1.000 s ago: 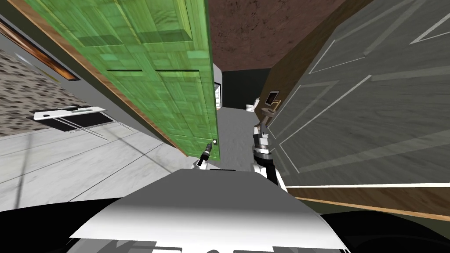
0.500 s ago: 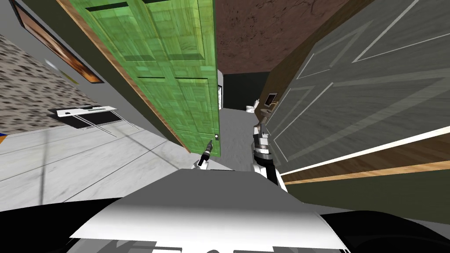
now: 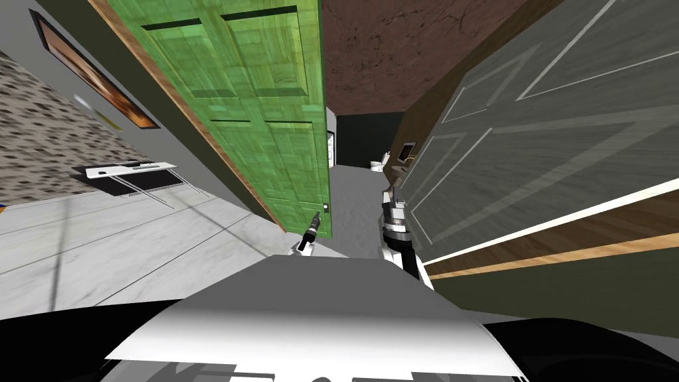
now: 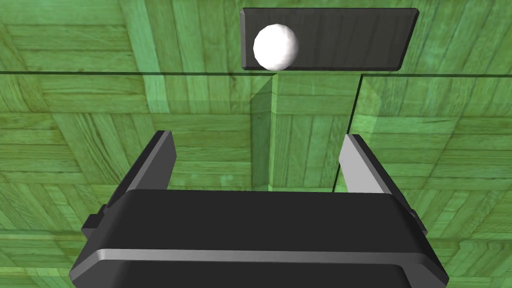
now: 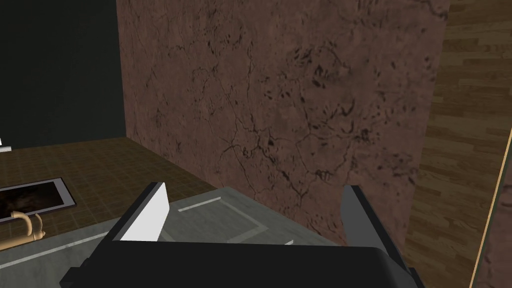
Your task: Push the door open
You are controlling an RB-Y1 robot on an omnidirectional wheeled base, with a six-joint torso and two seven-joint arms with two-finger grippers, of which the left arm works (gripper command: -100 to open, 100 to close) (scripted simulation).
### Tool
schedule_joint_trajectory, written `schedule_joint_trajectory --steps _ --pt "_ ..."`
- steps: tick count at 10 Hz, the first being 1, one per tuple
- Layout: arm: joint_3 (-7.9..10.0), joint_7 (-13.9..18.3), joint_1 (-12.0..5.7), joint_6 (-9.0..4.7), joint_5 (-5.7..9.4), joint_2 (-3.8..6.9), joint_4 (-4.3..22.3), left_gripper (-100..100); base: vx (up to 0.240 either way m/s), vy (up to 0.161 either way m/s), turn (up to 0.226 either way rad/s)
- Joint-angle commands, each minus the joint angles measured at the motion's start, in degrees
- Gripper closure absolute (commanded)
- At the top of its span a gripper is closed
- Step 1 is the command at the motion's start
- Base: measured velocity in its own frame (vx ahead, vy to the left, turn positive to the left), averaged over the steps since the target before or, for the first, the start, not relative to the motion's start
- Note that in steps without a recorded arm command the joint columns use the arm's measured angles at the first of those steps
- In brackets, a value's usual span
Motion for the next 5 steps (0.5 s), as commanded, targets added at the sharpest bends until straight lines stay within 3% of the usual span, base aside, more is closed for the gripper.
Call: schedule_joint_trajectory --steps 1,5 --pt "0.19 -0.1 -0.19 -0.52 0.1 0.13 0.6 -100 0.199 -0.065 -0.023" --pt "0.62 -0.5 -0.04 -1.21 0.31 -0.18 0.9 -100 0.216 -0.027 -0.027"
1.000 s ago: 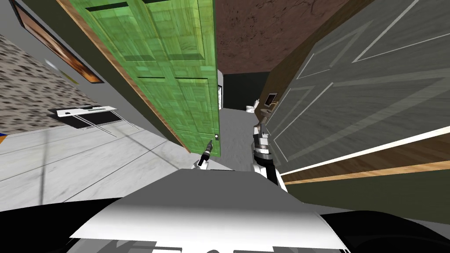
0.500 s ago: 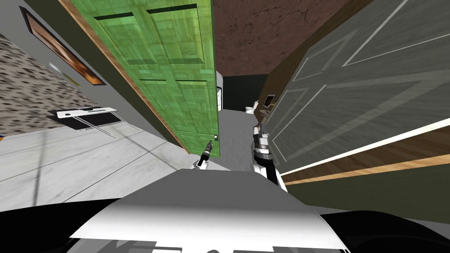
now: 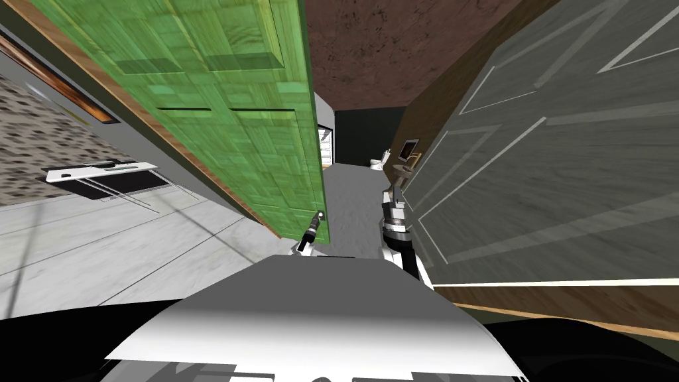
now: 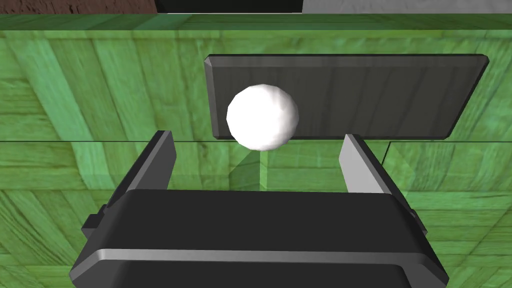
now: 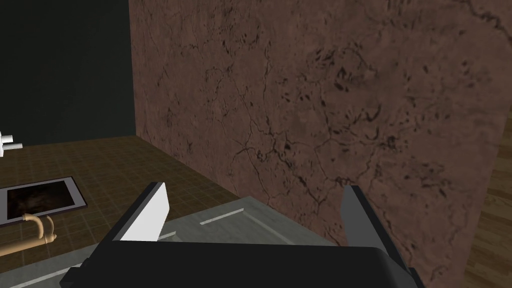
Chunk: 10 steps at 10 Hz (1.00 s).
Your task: Push the door open
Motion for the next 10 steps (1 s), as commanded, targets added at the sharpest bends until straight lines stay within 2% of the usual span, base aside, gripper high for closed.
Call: schedule_joint_trajectory --steps 1,2,3,8,10 --pt "0.16 -0.1 0.06 -0.27 0.08 -0.37 0.1 -100 0.183 -0.042 -0.026" --pt "0.1 -0.1 0.01 -0.14 0.05 -0.21 0.1 -100 0.079 -0.019 0.012" --pt "0.1 -0.1 0.01 -0.14 0.05 -0.21 0.1 100 -0.017 0.002 -0.004" --pt "0.1 -0.1 0.01 -0.14 0.05 -0.21 0.1 100 -0.013 0.003 -0.003" --pt "1.12 -0.4 0.05 0.02 0.6 0.48 0.3 100 0.121 -0.064 0.037"
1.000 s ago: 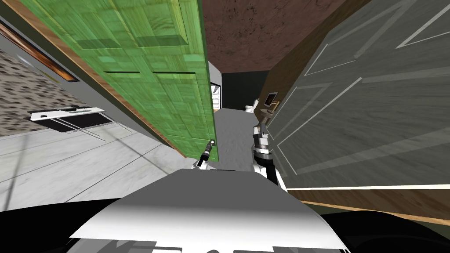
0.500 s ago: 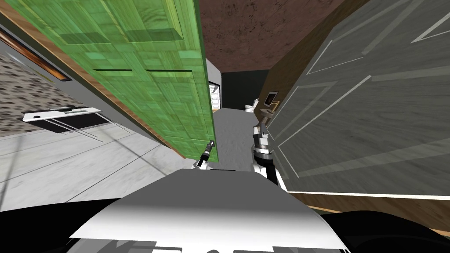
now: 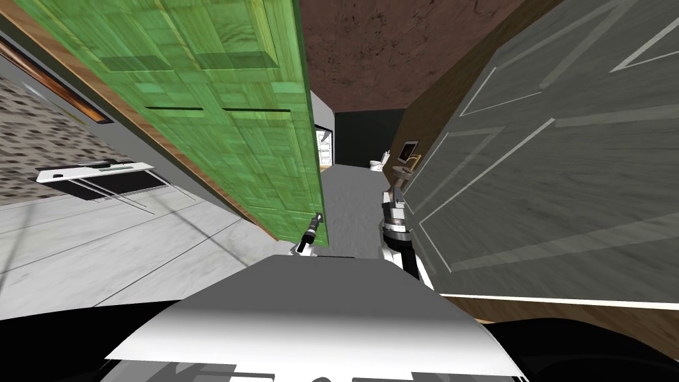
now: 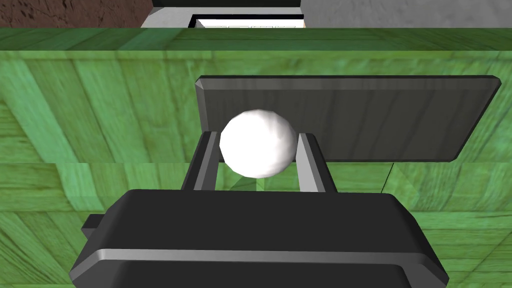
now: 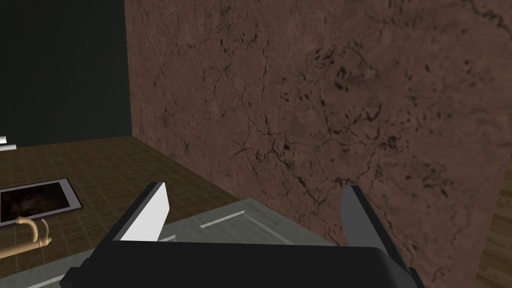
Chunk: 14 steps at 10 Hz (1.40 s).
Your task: Push the door open
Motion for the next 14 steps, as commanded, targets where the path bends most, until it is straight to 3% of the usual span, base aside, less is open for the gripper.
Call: schedule_joint_trajectory --steps 1,4,7,9,10,14 --pt "0.94 -0.1 -0.8 -0.6 0.49 0.72 0.5 100 0.167 -0.071 0.047" --pt "1.36 -0.3 -0.81 -0.6 0.72 0.93 0.6 100 0.114 -0.024 0.004" --pt "3.46 -0.9 -0.87 -0.57 1.85 1.77 0.8 100 0.165 -0.074 0.065" --pt "3.46 -0.9 -0.87 -0.57 1.85 1.77 1.7 100 0.11 -0.03 0.0" --pt "3.46 -0.9 -0.87 -0.57 1.85 1.77 0.8 100 0.008 0.018 -0.014" --pt "6.35 -1.9 -0.95 -0.54 3.41 2.47 1.0 100 0.164 -0.069 0.076"
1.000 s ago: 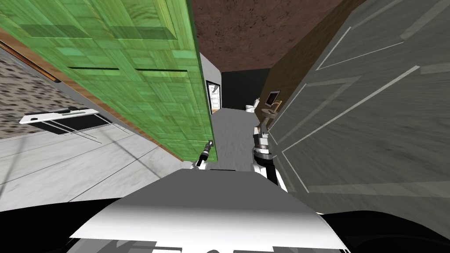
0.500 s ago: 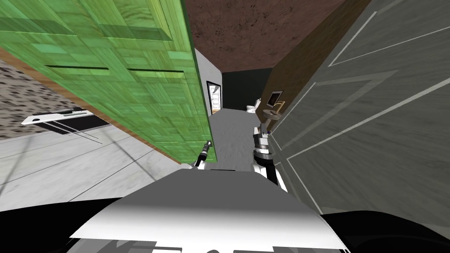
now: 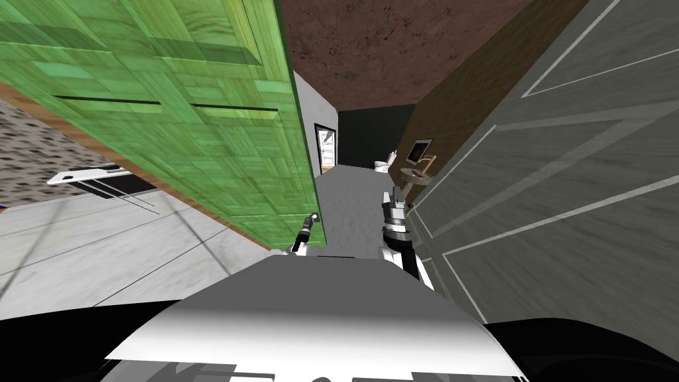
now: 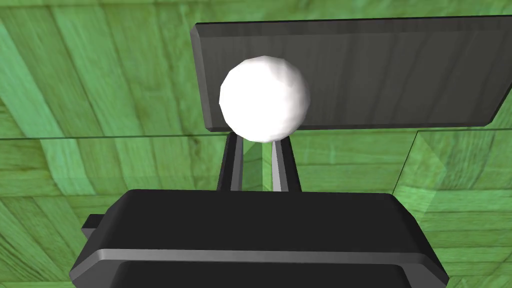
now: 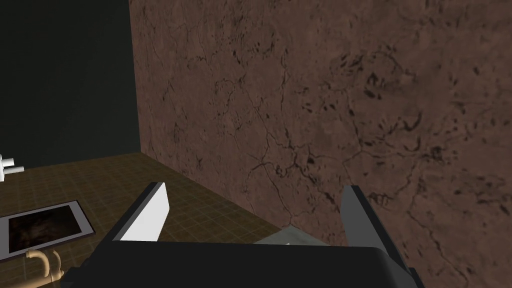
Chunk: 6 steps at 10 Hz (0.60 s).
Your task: Push the door open
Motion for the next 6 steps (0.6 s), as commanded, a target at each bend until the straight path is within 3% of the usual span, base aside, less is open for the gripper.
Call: schedule_joint_trajectory --steps 1,2,4,6 --pt "1.59 -0.5 -0.74 -0.4 0.84 0.48 0.5 100 0.194 -0.079 0.099" --pt "0.83 -0.2 0.44 0.39 0.52 0.06 -1.3 -100 -0.023 -0.081 0.067" --pt "0.84 -0.2 0.43 0.49 0.58 -0.1 -1.4 -100 -0.19 -0.046 0.016" --pt "0.86 -0.1 0.41 0.75 0.75 -0.65 -1.7 -100 -0.255 -0.105 0.059"
